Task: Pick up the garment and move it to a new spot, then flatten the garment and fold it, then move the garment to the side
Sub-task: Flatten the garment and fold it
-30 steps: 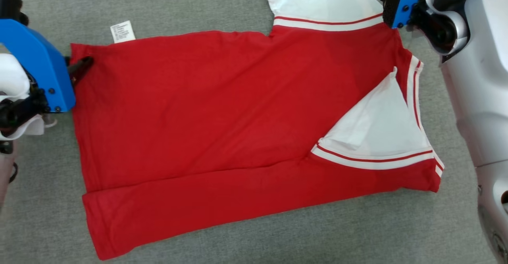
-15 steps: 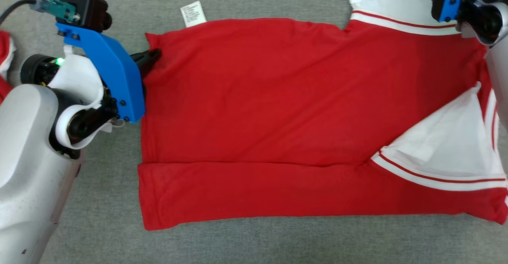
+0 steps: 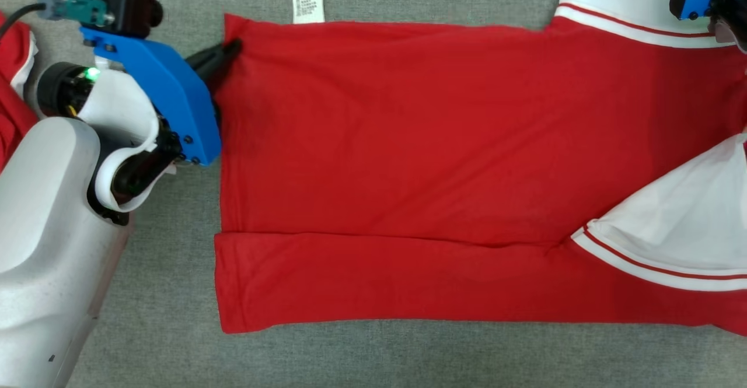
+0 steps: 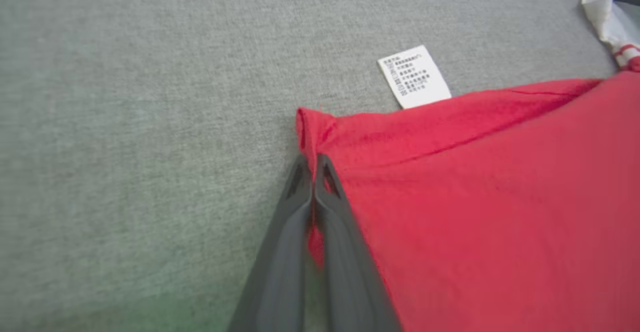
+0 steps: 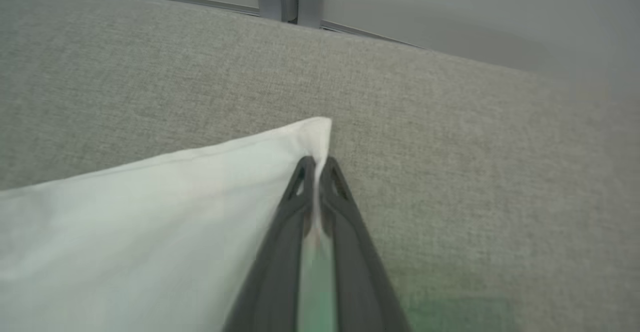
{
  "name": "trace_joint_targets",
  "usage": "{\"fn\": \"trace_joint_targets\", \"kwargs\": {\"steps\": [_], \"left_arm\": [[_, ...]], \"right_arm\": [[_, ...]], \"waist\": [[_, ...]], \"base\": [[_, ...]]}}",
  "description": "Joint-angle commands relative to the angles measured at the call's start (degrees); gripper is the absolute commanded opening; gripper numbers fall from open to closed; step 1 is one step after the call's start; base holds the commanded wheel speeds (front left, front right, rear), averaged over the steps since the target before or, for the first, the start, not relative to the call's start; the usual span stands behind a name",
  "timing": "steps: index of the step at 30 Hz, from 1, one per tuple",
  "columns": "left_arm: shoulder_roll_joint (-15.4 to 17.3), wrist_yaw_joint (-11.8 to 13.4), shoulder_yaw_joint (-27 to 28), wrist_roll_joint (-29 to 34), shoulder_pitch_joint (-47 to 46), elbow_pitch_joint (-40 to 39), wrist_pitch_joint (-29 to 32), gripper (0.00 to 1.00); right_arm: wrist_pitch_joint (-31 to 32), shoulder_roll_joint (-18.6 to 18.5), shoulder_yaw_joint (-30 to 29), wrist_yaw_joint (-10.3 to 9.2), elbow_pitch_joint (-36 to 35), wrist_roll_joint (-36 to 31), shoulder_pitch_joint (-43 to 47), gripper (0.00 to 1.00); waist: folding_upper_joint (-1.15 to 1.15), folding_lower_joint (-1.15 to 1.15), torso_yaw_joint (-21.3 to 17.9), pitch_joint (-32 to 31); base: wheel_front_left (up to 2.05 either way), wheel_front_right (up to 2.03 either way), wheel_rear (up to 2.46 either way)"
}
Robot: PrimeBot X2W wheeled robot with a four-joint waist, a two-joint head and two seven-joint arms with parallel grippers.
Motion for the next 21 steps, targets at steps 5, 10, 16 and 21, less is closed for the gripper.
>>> {"fn": "trace_joint_targets", "kwargs": {"steps": [5,10,16,21], "left_arm": [[-0.8,2.1,2.5,1.9,0.7,3.6,-8.0,0.0],[-2.5,1.5,4.4,0.3,3.5,5.4,-14.7,0.0],[-3.2,0.1,5.2,0.4,8.5,5.6,-22.8,0.0],[-3.0,-0.5,5.1,1.2,13.4,4.6,-28.6,0.0]], "right_arm": [[-6.8,-0.3,-1.0,0.0,-2.1,1.3,1.3,0.0],[-10.4,-1.7,-0.4,0.0,-5.0,3.9,5.2,0.0],[-12.1,-4.2,2.6,0.0,-12.3,9.2,13.4,0.0],[-12.4,-6.8,4.7,0.0,-20.7,14.0,22.0,0.0]], "waist": [[0.0,0.0,-1.6,-2.1],[0.0,0.0,-2.9,-5.3],[0.0,0.0,-4.2,-9.3],[0.0,0.0,-4.7,-11.8]], "base": [[0.0,0.0,0.0],[0.0,0.0,0.0],[0.0,0.0,0.0],[0.0,0.0,0.0]]}}
